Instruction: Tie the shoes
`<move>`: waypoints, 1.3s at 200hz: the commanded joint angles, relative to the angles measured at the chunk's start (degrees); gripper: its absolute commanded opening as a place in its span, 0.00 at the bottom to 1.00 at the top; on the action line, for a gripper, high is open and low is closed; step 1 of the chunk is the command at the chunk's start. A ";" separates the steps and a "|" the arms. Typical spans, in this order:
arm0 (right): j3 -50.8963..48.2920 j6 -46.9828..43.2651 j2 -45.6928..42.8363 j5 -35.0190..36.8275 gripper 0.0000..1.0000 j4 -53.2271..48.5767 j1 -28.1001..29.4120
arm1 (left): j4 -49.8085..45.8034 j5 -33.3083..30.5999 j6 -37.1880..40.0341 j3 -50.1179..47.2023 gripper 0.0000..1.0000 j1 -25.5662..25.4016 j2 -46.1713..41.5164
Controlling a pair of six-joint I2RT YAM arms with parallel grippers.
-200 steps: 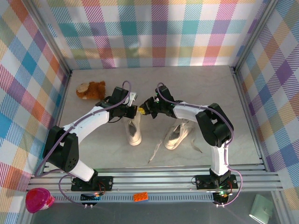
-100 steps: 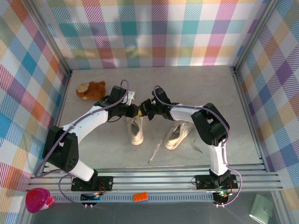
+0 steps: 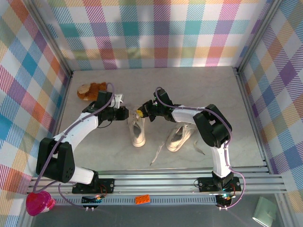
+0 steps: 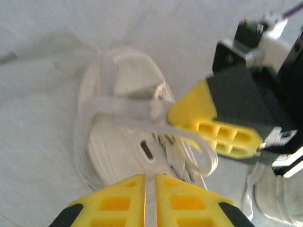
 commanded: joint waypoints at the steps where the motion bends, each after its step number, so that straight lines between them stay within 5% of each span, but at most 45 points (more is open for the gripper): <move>1: 1.69 1.05 1.20 -0.23 0.00 1.59 0.37 | 6.04 4.56 -2.97 -2.70 0.17 -0.37 0.37; 193: 2.32 2.56 1.53 -1.06 0.00 2.72 0.37 | 22.32 5.30 -6.57 -2.48 0.41 -1.66 11.55; 241: 2.97 4.43 1.47 -1.67 0.00 4.14 0.72 | 26.42 5.43 -6.81 -2.30 0.40 -2.59 13.62; 260: 3.27 4.49 1.22 -1.95 0.00 4.38 0.69 | 25.59 3.96 -5.86 -1.93 0.26 -2.64 13.16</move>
